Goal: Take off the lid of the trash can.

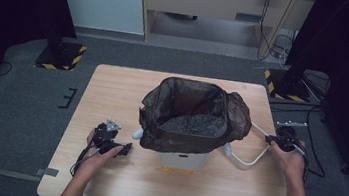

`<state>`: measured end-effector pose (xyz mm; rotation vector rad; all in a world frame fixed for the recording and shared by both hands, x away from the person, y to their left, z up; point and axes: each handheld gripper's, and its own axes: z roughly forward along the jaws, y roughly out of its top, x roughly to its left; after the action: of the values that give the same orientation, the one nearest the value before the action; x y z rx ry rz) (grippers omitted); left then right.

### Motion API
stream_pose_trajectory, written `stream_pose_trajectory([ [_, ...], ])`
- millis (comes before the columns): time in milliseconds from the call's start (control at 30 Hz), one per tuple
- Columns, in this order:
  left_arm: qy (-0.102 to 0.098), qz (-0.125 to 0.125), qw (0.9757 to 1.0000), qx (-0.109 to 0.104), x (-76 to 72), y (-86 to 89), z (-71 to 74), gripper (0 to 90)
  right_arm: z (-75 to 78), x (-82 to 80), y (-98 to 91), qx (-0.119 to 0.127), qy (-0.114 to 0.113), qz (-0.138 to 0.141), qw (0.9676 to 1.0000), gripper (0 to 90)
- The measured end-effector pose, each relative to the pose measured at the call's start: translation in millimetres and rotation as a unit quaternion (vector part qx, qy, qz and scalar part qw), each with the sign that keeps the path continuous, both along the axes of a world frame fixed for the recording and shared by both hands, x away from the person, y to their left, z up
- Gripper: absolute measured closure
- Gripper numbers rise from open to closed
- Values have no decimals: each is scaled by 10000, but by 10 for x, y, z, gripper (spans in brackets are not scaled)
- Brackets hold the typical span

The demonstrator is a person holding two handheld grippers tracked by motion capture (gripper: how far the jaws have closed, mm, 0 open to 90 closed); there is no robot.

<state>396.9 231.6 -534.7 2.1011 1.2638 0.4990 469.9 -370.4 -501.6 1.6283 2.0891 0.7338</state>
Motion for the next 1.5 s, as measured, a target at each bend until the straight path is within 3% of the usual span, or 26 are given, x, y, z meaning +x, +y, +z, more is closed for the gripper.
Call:
stream_pose_trajectory([
  [200,-1,5,10000,-3,0,-1,0,0,-4,-1,-16,51,-11,11,10000,793],
  [533,23,7,10000,11,-1,-4,4,0,112,-33,-18,160,-250,-111,9995,484],
  [667,51,-89,9999,30,0,-15,11,0,161,-64,-2,127,-277,-78,9995,407],
  [767,74,-262,9996,114,-3,-27,31,10,197,-100,25,159,-278,40,9995,361],
  [867,22,-266,9994,213,-15,-52,66,40,250,-166,86,202,-357,259,9988,312],
  [933,-88,-361,9993,96,-36,-61,119,44,297,-201,120,266,-433,373,9980,278],
  [1033,-205,-557,9982,87,-95,-67,220,50,358,-229,175,369,-484,611,9963,226],
  [1200,-187,-639,9978,-70,-205,-107,309,51,444,-246,231,483,-628,873,9930,192],
  [1367,-325,-689,9971,-79,-248,-187,440,53,540,-305,297,494,-674,1056,9909,128],
  [1500,-430,-803,9958,-117,-320,-242,570,52,637,-369,329,577,-705,1191,9887,131],
])
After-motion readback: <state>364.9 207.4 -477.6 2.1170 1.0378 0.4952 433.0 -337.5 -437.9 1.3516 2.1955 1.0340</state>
